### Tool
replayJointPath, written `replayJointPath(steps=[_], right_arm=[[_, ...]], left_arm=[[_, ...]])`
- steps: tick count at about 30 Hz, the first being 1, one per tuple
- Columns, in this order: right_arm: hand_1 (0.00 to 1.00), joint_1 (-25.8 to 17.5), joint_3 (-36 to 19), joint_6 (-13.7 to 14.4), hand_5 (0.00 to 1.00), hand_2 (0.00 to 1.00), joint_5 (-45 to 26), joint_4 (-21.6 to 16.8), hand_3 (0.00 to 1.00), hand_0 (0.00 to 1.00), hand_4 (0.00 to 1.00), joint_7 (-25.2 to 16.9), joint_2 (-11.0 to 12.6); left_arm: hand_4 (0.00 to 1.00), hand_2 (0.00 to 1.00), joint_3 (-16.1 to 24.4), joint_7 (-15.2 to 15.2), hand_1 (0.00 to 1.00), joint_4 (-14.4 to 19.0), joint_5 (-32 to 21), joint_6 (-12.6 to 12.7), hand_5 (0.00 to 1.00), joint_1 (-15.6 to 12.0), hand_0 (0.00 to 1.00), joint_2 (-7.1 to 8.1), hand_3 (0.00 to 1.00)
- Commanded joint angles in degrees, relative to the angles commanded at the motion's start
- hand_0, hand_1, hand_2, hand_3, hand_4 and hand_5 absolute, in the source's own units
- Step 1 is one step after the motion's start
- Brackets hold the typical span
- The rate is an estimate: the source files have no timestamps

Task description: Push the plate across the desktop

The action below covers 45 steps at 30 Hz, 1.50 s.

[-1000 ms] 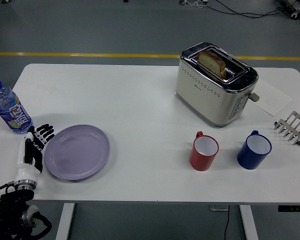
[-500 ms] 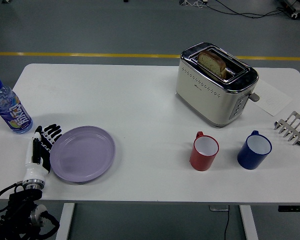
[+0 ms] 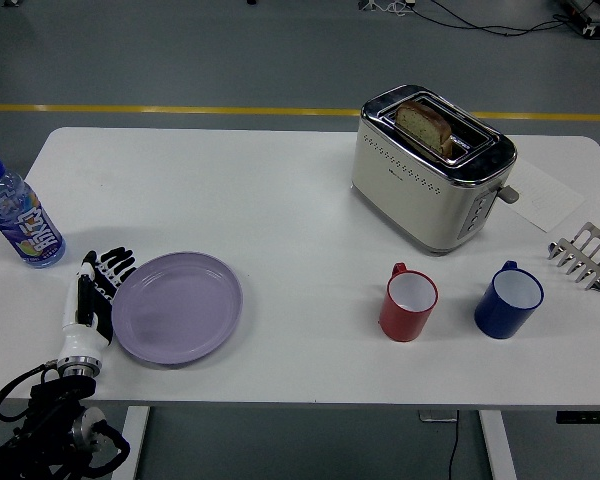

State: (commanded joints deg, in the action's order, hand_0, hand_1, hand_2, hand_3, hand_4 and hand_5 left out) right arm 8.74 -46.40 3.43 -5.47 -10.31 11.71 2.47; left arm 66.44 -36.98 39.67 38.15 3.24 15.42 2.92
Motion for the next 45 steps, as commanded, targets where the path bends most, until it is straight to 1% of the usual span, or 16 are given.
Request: replayJointPath(steps=[3, 5, 7, 16, 20, 29, 40, 45], right_arm=[[0.684, 0.06, 0.27, -0.12, 0.344, 0.752, -0.01, 0.0, 0.659, 0.694, 0.455, 0.02, -0.01], [0.684, 0.07, 0.33, -0.13, 0.344, 0.752, -0.02, 0.0, 0.659, 0.694, 0.455, 0.02, 0.0], [0.684, 0.11, 0.55, -0.22, 0.344, 0.752, -0.2, 0.0, 0.659, 0.694, 0.455, -0.01, -0.03], [0.684, 0.24, 1.15, -0.49, 0.345, 0.751, -0.57, 0.0, 0.658, 0.694, 0.454, -0.02, -0.07], [0.684, 0.3, 1.33, -0.58, 0.344, 0.751, -0.71, 0.0, 0.659, 0.693, 0.453, -0.03, -0.09], [0.684, 0.37, 1.36, -0.77, 0.343, 0.75, -0.38, 0.0, 0.658, 0.692, 0.453, -0.02, -0.1], [0.683, 0.39, 2.07, -0.98, 0.342, 0.751, -0.81, 0.0, 0.657, 0.691, 0.454, 0.01, -0.19], [0.682, 0.41, 1.93, -1.02, 0.343, 0.75, -0.53, 0.0, 0.656, 0.691, 0.453, 0.06, -0.22]], left_arm=[[0.396, 0.654, -0.99, 0.0, 0.703, -0.4, -0.85, 0.0, 0.998, 0.94, 0.686, -0.4, 0.562], [0.396, 0.654, -1.17, 0.0, 0.703, -0.46, -0.98, 0.0, 0.998, 1.08, 0.686, -0.46, 0.562], [0.396, 0.654, -2.19, 0.0, 0.703, -0.89, -1.72, -0.02, 0.998, 1.49, 0.686, -0.7, 0.562], [0.389, 0.654, -4.55, 0.0, 0.703, -1.59, -3.74, -0.06, 0.998, 2.57, 0.686, -0.95, 0.561], [0.387, 0.654, -6.34, 0.0, 0.703, -1.41, -4.41, -0.02, 0.998, 3.01, 0.686, -1.02, 0.561], [0.386, 0.654, -11.1, 0.0, 0.703, -1.58, -7.99, -0.08, 0.998, 3.67, 0.685, -1.1, 0.561], [0.383, 0.654, -16.13, 0.0, 0.702, -1.44, -10.36, 0.2, 0.998, 4.48, 0.685, -1.16, 0.561], [0.379, 0.654, -18.28, 0.0, 0.702, -1.64, -11.25, 0.33, 0.998, 5.34, 0.685, -1.43, 0.561]])
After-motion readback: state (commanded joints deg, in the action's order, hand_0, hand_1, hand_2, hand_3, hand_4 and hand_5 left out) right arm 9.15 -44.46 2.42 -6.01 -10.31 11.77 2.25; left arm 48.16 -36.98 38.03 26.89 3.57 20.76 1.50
